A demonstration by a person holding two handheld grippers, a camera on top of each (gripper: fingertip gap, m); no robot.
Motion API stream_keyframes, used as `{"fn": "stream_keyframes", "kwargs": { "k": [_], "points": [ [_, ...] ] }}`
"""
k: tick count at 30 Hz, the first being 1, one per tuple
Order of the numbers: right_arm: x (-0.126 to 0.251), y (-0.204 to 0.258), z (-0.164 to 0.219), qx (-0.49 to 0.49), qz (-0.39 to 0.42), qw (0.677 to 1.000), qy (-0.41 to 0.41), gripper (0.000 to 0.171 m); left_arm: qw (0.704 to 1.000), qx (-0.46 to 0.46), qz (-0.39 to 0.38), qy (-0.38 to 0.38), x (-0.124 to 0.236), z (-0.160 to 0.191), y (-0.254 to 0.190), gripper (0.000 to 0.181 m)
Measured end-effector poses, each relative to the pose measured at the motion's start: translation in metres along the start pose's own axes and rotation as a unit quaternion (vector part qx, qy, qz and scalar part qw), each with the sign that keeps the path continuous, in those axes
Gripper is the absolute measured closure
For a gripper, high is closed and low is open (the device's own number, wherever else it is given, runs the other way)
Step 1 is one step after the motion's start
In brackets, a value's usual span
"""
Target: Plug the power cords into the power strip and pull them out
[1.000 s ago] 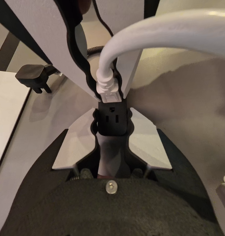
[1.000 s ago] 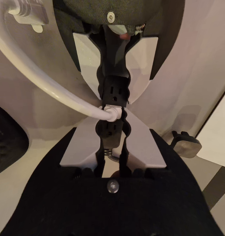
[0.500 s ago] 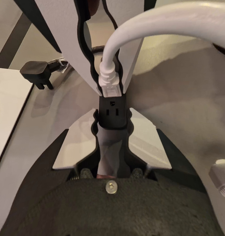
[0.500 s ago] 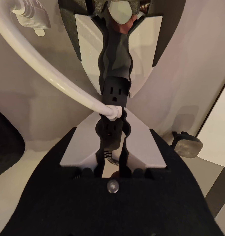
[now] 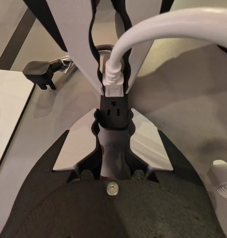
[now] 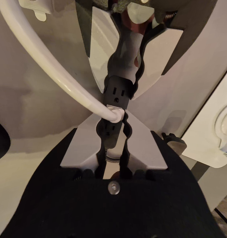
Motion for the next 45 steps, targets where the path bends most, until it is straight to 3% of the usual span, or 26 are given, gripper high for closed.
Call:
{"fn": "stream_keyframes", "kwargs": {
  "k": [8, 19, 36, 45],
  "points": [
    [-0.0020, -0.0042, -0.0008, -0.026, -0.035, 0.999, 0.021, 0.149, 1.000, 0.002, 0.008, 0.003, -0.0014, -0.0005, 0.0008, 0.140],
    [-0.0017, -0.0045, 0.0013, 0.015, -0.055, 0.998, 0.007, 0.148, 1.000, -0.006, 0.006, -0.002, -0.0017, -0.0017, -0.0001, 0.140],
    [0.0005, 0.0039, 0.0010, 0.036, 0.019, 0.999, -0.002, 0.148, 1.000, -0.014, -0.005, -0.005, -0.0023, -0.0020, -0.0006, 0.139],
    [-0.0005, -0.0029, 0.0080, -0.082, -0.054, 0.991, -0.092, 0.149, 1.000, -0.015, -0.005, 0.001, -0.0040, -0.0012, -0.0010, 0.139]
  ]
}}
Point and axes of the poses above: each gripper's, where its closed fingertips meet, x back along the fingers, z out of its underside, y = z × x across the jaws, the point moved 4 cm from there along x, back along the fingers, and after that the axes turned 10 degrees about x, right-handed, at the moved point
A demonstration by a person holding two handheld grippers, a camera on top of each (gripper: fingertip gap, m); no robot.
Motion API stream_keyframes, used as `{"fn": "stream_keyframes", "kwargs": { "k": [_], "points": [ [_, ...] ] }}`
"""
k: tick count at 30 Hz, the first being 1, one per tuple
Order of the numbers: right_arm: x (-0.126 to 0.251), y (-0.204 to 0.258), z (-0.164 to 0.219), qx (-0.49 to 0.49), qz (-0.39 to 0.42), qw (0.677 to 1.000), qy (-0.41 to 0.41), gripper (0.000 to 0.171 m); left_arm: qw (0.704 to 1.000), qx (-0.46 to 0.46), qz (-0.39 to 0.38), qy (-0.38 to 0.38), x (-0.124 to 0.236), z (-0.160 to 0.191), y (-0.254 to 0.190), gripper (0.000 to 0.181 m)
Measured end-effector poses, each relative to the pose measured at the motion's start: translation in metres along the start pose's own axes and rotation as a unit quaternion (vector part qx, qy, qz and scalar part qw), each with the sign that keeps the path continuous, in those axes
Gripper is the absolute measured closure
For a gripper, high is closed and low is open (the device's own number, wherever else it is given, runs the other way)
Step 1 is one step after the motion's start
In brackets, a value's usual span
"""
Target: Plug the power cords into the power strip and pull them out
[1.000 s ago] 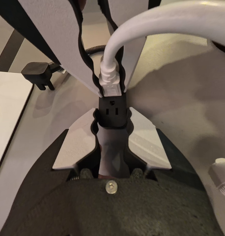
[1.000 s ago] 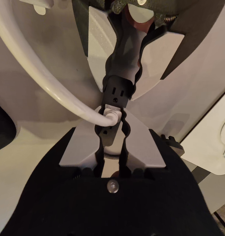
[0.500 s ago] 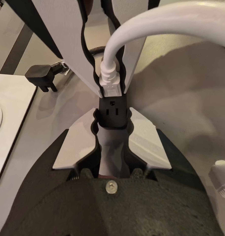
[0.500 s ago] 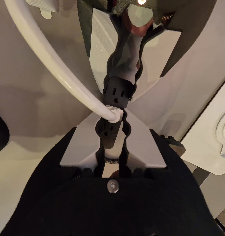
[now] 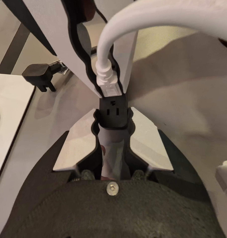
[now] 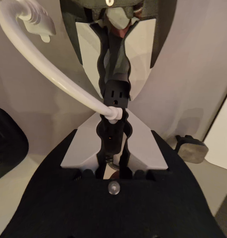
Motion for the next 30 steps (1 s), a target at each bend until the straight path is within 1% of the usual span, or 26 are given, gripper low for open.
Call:
{"fn": "stream_keyframes", "kwargs": {
  "k": [6, 11, 12, 18, 23, 26, 30],
  "points": [
    [0.001, -0.005, 0.005, -0.074, -0.029, 0.993, -0.085, 0.147, 1.000, 0.006, 0.002, -0.003, 0.000, -0.001, 0.001, 0.139],
    [0.001, -0.004, 0.005, -0.101, -0.023, 0.990, -0.101, 0.147, 1.000, 0.002, -0.002, -0.003, 0.000, -0.001, 0.001, 0.139],
    [0.001, -0.003, 0.005, -0.093, -0.012, 0.991, -0.095, 0.147, 1.000, 0.000, -0.003, -0.003, 0.000, -0.001, 0.001, 0.139],
    [0.001, 0.007, 0.000, 0.013, 0.067, 0.998, -0.005, 0.149, 1.000, -0.007, 0.000, 0.000, -0.001, 0.000, -0.001, 0.139],
    [0.000, 0.006, 0.000, 0.007, 0.058, 0.998, -0.015, 0.148, 1.000, -0.005, 0.005, -0.002, 0.000, -0.001, -0.001, 0.140],
    [0.000, 0.005, -0.001, 0.010, 0.053, 0.998, -0.015, 0.148, 0.999, 0.019, 0.035, -0.003, 0.003, -0.001, 0.000, 0.140],
    [-0.001, 0.005, -0.002, 0.009, 0.047, 0.999, -0.018, 0.148, 0.997, 0.046, 0.053, -0.013, 0.010, -0.004, 0.000, 0.143]
  ]
}}
Point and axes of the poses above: each gripper's, where its closed fingertips meet, x back along the fingers, z out of its underside, y = z × x across the jaws, the point moved 4 cm from there along x, back along the fingers, and after that the axes turned 10 degrees about x, right-handed, at the moved point
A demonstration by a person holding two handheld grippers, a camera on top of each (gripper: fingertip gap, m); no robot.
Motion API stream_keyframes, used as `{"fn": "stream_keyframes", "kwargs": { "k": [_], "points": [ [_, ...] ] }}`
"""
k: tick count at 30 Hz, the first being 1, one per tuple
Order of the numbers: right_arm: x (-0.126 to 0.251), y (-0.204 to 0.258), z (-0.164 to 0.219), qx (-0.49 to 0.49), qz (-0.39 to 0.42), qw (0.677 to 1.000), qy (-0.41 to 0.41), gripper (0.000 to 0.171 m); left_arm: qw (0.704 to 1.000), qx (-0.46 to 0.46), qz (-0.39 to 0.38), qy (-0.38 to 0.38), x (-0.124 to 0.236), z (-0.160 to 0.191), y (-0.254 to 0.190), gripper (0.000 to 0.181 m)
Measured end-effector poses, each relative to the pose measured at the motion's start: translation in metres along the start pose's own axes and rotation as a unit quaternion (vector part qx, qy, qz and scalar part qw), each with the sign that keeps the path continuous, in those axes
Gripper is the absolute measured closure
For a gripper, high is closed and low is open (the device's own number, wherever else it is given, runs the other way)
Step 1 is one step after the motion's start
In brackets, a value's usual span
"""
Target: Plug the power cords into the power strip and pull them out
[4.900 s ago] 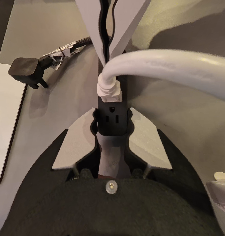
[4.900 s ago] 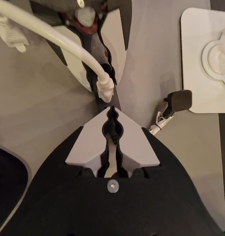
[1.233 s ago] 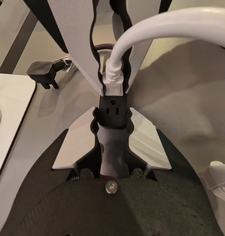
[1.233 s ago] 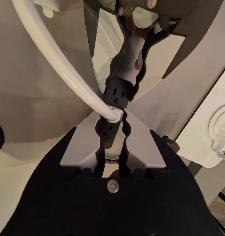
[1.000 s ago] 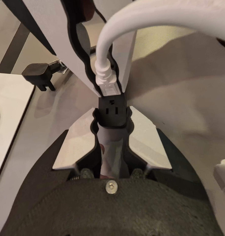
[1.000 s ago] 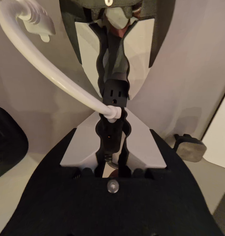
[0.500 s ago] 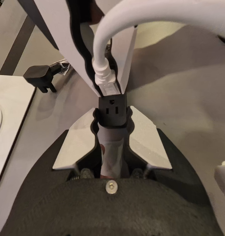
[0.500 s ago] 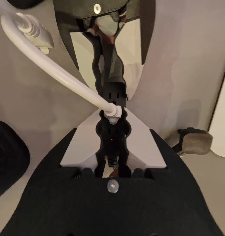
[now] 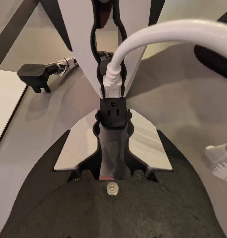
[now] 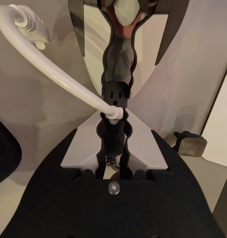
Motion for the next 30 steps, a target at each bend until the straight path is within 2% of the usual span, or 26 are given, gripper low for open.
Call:
{"fn": "stream_keyframes", "kwargs": {
  "k": [1, 3, 4, 6, 9, 12, 22, 30],
  "points": [
    [0.000, 0.000, 0.000, -0.002, -0.001, 1.000, -0.002, 0.149, 1.000, 0.007, 0.006, -0.011, 0.005, -0.003, 0.000, 0.155],
    [0.000, 0.000, 0.000, -0.004, -0.002, 1.000, -0.006, 0.148, 0.999, 0.018, -0.006, -0.035, 0.016, -0.013, 0.005, 0.159],
    [0.000, 0.000, 0.000, -0.005, -0.002, 1.000, -0.008, 0.148, 0.999, 0.014, -0.011, -0.031, 0.018, -0.015, 0.006, 0.163],
    [0.000, -0.001, 0.000, -0.004, -0.004, 1.000, -0.008, 0.148, 0.999, -0.018, -0.044, 0.022, 0.008, -0.008, 0.008, 0.163],
    [0.000, 0.000, 0.000, -0.001, -0.004, 1.000, -0.001, 0.149, 0.999, -0.019, -0.028, 0.025, -0.003, -0.009, 0.005, 0.180],
    [0.000, 0.000, -0.001, 0.004, -0.001, 1.000, 0.005, 0.148, 1.000, -0.015, -0.019, 0.002, -0.006, -0.009, 0.005, 0.181],
    [0.000, 0.003, -0.003, 0.061, 0.031, 0.996, 0.057, 0.148, 0.999, -0.026, -0.035, -0.003, -0.008, -0.008, 0.003, 0.180],
    [0.003, -0.005, 0.002, -0.057, -0.066, 0.996, -0.011, 0.149, 0.998, -0.046, -0.041, -0.007, -0.009, -0.009, 0.003, 0.180]
  ]
}}
Point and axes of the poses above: each gripper's, where its closed fingertips meet, x back along the fingers, z out of its underside, y = z × x across the jaws, the point moved 4 cm from there along x, back along the fingers, and after that the axes turned 10 degrees about x, right-handed, at the moved point
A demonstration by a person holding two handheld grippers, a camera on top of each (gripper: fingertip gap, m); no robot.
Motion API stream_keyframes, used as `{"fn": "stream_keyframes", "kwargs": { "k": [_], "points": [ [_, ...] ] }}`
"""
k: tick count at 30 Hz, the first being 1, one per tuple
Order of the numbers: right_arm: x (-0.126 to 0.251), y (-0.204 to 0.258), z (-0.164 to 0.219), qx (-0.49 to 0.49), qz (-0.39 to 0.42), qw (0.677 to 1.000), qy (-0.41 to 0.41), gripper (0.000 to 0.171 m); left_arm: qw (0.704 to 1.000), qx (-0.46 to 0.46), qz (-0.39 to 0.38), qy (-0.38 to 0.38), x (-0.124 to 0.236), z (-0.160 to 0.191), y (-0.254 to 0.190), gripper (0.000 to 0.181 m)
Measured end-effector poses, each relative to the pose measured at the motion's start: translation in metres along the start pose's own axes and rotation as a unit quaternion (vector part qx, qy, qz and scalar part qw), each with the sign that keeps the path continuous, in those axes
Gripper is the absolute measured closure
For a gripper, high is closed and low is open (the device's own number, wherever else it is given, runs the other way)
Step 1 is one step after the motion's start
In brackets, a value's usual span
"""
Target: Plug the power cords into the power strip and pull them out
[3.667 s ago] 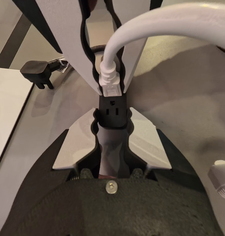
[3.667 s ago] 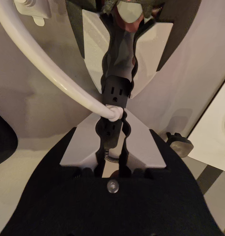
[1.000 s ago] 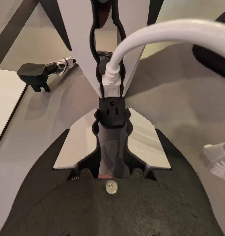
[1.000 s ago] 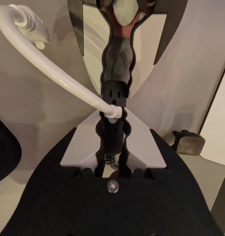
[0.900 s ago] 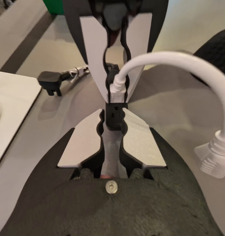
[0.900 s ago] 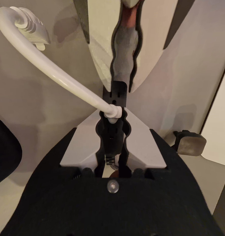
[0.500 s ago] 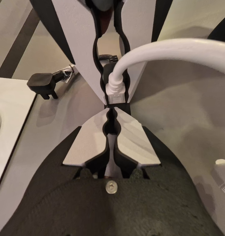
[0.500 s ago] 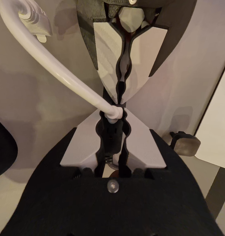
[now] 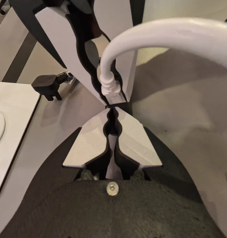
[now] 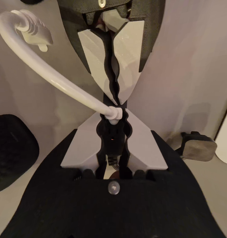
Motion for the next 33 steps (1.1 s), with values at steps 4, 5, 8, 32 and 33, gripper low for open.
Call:
{"fn": "stream_keyframes", "kwargs": {
  "k": [4, 5, 8, 32, 33],
  "points": [
    [0.001, -0.002, 0.001, -0.019, -0.007, 0.999, -0.028, 0.148, 1.000, 0.001, -0.006, -0.004, 0.000, 0.000, 0.001, 0.180],
    [0.000, 0.000, 0.000, -0.007, 0.007, 1.000, -0.019, 0.149, 1.000, 0.003, -0.004, -0.004, 0.000, 0.000, 0.000, 0.180],
    [-0.002, 0.007, -0.002, 0.040, 0.070, 0.997, 0.020, 0.149, 1.000, -0.005, -0.011, -0.003, 0.000, 0.001, -0.002, 0.180],
    [0.001, 0.015, -0.002, 0.052, 0.132, 0.989, 0.030, 0.150, 1.000, -0.001, -0.024, -0.019, -0.005, -0.001, -0.003, 0.179],
    [0.000, 0.016, -0.002, 0.065, 0.147, 0.986, 0.038, 0.149, 0.999, -0.003, -0.025, -0.020, -0.005, -0.002, -0.003, 0.179]
  ]
}}
Point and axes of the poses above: each gripper's, where its closed fingertips meet, x back along the fingers, z out of its underside, y = z × x across the jaws, the point moved 4 cm from there along x, back along the fingers, and after that the axes turned 10 degrees about x, right-handed, at the moved point
